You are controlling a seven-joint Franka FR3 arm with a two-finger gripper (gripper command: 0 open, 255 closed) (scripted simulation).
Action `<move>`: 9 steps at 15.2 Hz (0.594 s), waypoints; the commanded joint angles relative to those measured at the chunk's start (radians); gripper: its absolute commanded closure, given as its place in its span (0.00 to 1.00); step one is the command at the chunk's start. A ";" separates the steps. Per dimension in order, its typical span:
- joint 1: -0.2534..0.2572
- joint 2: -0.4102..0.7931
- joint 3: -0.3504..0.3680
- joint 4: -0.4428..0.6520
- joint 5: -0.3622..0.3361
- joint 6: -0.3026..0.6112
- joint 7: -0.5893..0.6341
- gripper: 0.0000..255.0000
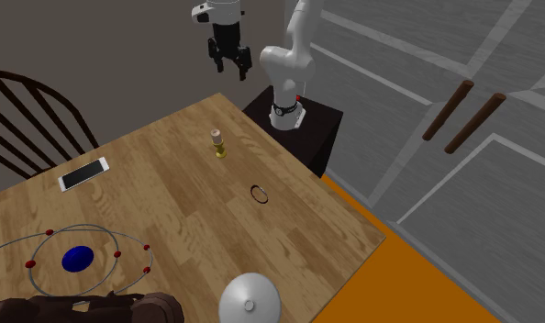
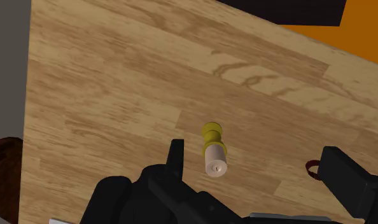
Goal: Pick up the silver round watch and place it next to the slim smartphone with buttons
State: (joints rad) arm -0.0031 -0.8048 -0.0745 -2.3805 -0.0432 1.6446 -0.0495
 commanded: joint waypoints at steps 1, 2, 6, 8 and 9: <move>0.000 0.000 0.000 0.000 0.000 0.000 0.000 0.00; 0.014 0.025 0.002 -0.004 0.001 0.031 -0.019 0.00; 0.071 0.131 0.010 -0.010 0.005 0.149 -0.093 0.00; 0.098 0.186 0.015 -0.008 0.008 0.206 -0.130 0.00; 0.112 0.214 0.019 -0.006 0.010 0.233 -0.148 0.00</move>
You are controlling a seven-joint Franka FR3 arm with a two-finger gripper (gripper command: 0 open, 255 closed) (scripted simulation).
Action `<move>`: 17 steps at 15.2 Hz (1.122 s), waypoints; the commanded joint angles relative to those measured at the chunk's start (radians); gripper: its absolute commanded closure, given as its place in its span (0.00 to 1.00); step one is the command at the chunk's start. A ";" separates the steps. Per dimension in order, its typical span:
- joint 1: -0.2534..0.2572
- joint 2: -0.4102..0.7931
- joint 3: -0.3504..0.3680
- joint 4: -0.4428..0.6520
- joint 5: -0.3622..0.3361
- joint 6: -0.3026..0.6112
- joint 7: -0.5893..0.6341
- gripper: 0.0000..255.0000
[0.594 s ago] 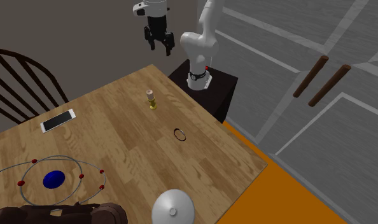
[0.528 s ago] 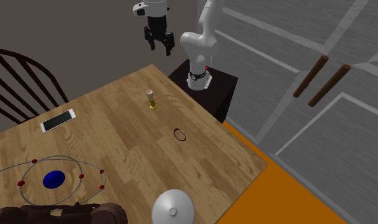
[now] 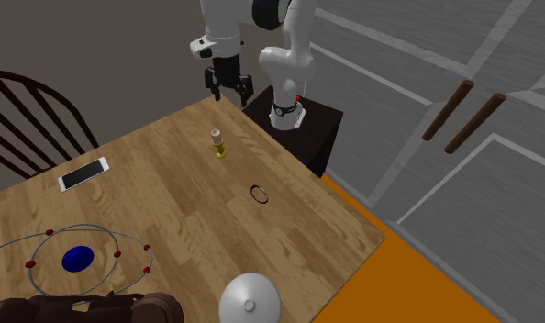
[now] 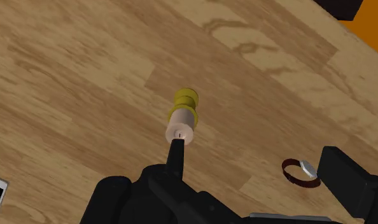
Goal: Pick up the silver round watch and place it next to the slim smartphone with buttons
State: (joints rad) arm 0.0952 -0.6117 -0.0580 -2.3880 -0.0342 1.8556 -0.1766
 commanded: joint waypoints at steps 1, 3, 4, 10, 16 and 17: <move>0.026 0.049 0.006 0.005 0.002 0.049 -0.040 0.00; 0.052 0.106 0.013 0.013 0.005 0.101 -0.076 0.00; 0.065 0.134 0.018 0.018 0.007 0.126 -0.094 0.00; 0.135 0.305 0.049 0.061 0.013 0.264 -0.201 0.00; 0.195 0.472 0.092 0.119 0.009 0.380 -0.299 0.00; 0.204 0.499 0.100 0.130 0.006 0.397 -0.314 0.00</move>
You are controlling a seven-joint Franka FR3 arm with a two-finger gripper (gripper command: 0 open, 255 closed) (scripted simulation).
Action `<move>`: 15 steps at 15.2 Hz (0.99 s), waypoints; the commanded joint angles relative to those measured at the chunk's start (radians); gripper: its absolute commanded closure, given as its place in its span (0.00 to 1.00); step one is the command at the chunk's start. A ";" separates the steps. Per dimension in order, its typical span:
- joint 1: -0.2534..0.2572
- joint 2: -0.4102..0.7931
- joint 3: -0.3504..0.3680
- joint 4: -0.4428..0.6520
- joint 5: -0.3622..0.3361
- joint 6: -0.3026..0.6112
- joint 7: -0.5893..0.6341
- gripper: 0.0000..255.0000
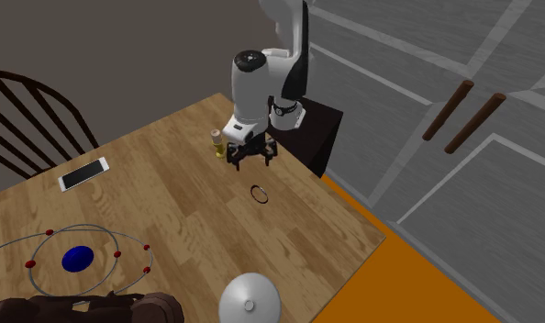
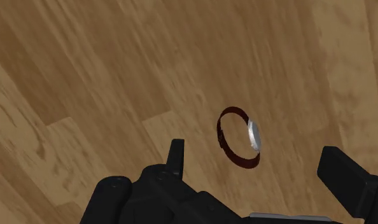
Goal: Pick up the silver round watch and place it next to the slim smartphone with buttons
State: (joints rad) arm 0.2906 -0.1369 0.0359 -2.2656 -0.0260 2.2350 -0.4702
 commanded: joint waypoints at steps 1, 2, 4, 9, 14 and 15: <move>0.018 0.051 0.014 0.019 -0.005 0.035 -0.035 0.00; 0.027 0.077 0.023 0.030 -0.008 0.052 -0.049 0.00; 0.044 0.130 0.040 0.053 -0.017 0.083 -0.077 0.00; 0.056 0.194 0.052 0.060 -0.031 0.143 -0.092 0.00; 0.055 0.239 0.050 0.047 -0.040 0.199 -0.086 0.00; 0.056 0.238 0.050 0.047 -0.040 0.199 -0.086 0.00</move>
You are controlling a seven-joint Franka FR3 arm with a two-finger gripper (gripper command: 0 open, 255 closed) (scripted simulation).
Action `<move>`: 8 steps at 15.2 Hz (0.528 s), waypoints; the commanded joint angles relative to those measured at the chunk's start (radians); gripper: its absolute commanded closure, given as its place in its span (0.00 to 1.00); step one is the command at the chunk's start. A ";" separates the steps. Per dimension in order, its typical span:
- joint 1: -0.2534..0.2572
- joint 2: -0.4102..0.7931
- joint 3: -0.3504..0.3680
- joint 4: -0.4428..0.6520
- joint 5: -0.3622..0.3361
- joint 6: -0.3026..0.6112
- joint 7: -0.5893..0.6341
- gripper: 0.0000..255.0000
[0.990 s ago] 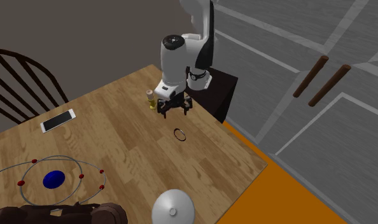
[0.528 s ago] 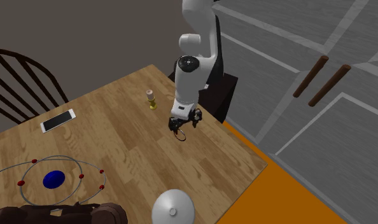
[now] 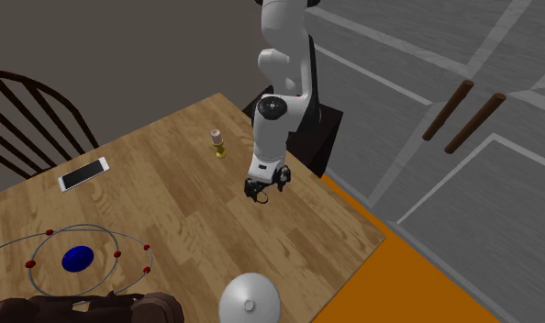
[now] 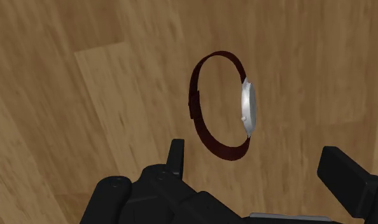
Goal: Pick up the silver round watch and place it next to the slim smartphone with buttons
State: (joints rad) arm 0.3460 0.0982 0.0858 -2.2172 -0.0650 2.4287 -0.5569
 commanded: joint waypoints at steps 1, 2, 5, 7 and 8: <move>0.000 0.003 0.000 -0.001 -0.001 0.005 0.001 0.00; 0.000 0.003 0.000 -0.001 -0.001 0.005 0.001 0.00; 0.000 0.003 0.000 -0.001 -0.001 0.005 0.001 0.00; 0.000 0.003 0.000 -0.001 -0.001 0.005 0.001 1.00; 0.000 0.003 0.000 -0.001 -0.001 0.005 0.001 1.00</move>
State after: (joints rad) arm 0.3461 0.1015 0.0857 -2.2183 -0.0657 2.4335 -0.5564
